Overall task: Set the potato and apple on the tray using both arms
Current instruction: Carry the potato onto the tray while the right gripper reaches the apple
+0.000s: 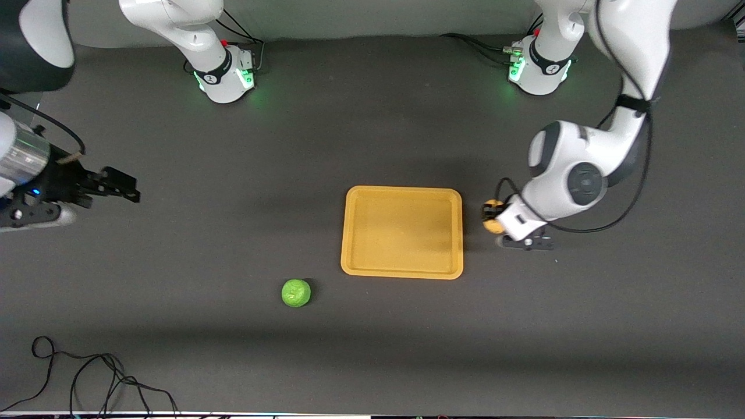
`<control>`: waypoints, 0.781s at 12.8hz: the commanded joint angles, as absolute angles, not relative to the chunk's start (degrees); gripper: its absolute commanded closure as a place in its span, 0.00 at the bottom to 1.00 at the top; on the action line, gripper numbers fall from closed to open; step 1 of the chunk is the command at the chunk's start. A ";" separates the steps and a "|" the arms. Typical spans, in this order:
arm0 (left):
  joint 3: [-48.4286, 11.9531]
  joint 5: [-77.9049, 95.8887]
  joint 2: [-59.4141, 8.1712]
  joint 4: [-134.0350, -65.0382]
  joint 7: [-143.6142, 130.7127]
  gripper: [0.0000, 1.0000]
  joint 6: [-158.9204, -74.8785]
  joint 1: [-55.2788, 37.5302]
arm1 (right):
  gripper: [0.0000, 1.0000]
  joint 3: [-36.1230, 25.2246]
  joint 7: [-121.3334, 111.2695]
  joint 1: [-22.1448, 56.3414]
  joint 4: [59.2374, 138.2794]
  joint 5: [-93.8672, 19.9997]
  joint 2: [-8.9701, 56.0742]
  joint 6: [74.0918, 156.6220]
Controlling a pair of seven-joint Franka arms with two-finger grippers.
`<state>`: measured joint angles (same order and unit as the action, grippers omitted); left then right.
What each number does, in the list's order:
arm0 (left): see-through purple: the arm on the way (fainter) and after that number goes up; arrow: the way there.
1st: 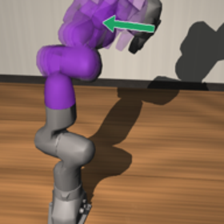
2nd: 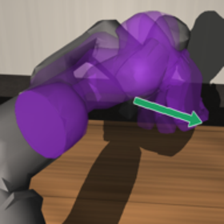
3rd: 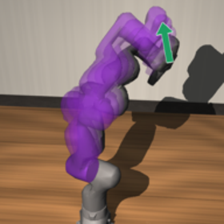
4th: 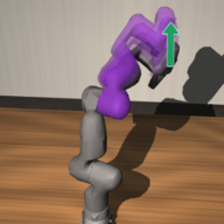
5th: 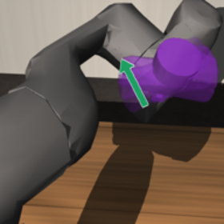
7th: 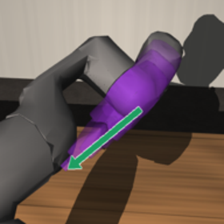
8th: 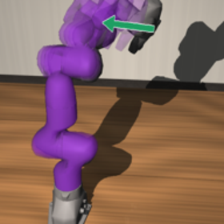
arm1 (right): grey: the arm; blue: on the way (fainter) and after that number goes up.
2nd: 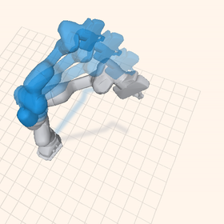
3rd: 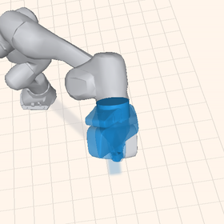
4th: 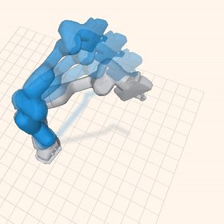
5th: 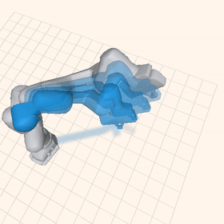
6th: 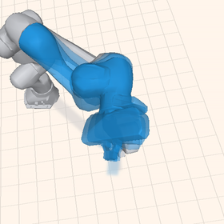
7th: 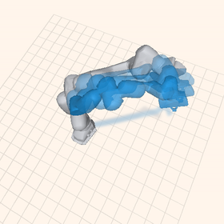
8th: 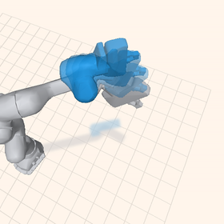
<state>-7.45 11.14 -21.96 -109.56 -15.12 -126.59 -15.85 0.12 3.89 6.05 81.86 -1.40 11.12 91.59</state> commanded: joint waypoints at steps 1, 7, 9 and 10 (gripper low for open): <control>-6.50 11.08 -30.04 -102.22 -21.70 1.00 -125.94 -20.81 | 0.00 -0.18 12.37 12.46 69.20 -2.11 21.50 90.53; -6.50 10.72 -33.57 -101.16 -24.26 1.00 -129.02 -22.59 | 0.00 -0.26 24.52 22.32 60.82 -1.49 32.77 94.74; -6.42 10.64 -34.01 -101.16 -24.35 0.30 -129.20 -23.20 | 0.00 -0.61 24.26 22.06 63.26 -1.58 34.97 98.06; -6.33 9.94 -34.01 -101.08 -24.35 0.17 -129.29 -23.46 | 0.00 -0.70 24.26 21.97 65.63 -1.50 35.42 102.09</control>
<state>-7.28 10.95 -33.57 -102.11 -22.64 -129.61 -21.76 -0.17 23.79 22.35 64.01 -1.37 33.69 97.51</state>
